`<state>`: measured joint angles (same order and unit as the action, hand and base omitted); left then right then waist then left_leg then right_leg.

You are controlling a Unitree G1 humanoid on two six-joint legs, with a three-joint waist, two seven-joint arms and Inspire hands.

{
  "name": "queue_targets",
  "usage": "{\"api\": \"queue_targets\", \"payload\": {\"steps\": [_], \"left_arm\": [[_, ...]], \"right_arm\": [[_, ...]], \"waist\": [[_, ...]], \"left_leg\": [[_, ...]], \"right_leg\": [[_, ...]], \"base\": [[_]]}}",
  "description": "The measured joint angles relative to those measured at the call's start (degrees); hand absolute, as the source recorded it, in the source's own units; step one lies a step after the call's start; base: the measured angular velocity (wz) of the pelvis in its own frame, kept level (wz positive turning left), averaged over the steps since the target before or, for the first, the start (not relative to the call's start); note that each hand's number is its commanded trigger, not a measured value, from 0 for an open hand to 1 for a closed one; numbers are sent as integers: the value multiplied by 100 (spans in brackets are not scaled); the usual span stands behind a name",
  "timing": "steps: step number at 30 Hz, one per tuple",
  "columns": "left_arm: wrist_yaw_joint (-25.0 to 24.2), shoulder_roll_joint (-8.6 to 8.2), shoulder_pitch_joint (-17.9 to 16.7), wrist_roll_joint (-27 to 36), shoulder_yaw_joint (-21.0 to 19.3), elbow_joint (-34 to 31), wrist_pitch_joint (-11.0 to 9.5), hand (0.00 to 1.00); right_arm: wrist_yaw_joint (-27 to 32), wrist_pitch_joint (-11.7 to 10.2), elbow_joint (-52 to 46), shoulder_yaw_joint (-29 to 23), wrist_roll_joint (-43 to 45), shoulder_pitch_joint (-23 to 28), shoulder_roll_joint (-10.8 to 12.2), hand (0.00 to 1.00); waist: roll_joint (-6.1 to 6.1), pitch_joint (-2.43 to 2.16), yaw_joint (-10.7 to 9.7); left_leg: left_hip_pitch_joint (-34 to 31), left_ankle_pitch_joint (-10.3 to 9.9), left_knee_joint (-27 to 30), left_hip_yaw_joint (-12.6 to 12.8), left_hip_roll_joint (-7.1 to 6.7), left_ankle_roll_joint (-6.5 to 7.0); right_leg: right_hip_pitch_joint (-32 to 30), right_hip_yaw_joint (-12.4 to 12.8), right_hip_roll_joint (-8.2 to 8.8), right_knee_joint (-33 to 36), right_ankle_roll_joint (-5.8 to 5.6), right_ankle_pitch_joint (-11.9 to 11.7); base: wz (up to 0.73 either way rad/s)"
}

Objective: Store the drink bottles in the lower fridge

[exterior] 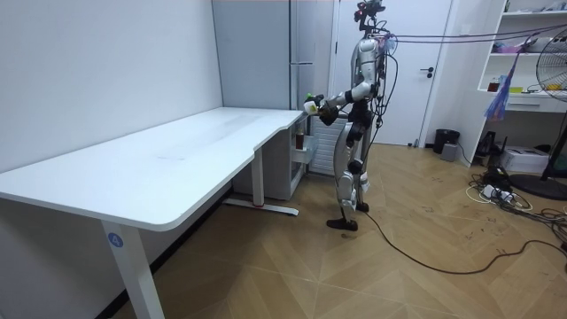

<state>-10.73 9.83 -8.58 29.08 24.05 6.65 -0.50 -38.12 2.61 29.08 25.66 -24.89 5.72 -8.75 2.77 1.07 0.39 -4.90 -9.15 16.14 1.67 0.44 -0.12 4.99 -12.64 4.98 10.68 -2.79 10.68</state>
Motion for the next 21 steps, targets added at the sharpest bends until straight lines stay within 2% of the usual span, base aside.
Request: {"api": "queue_targets", "payload": {"steps": [2,3,4,21], "left_arm": [[0,-1,0,-51,17,0,-13,51],[0,0,0,-51,18,0,-14,2],[-4,1,0,-51,21,0,-14,0],[-42,0,1,-46,78,-1,-26,0]], "right_arm": [[15,2,19,0,-2,4,12,100],[16,2,19,-1,-2,3,14,100],[16,2,19,-1,0,3,16,100],[190,1,250,-3,18,-11,-73,100]], "waist": [[-2,5,-2],[-3,6,-2],[-3,7,-3],[19,28,2]], "left_leg": [[-5,0,6,-3,0,0],[-7,0,7,-2,0,0],[-7,0,7,-3,0,0],[-12,0,7,6,2,0]], "right_leg": [[-2,-2,-1,-1,0,0],[-4,-2,0,-1,0,0],[-4,-2,0,-1,0,0],[-9,9,-1,-1,0,0]], "base": [[0],[0],[0],[0]]}}
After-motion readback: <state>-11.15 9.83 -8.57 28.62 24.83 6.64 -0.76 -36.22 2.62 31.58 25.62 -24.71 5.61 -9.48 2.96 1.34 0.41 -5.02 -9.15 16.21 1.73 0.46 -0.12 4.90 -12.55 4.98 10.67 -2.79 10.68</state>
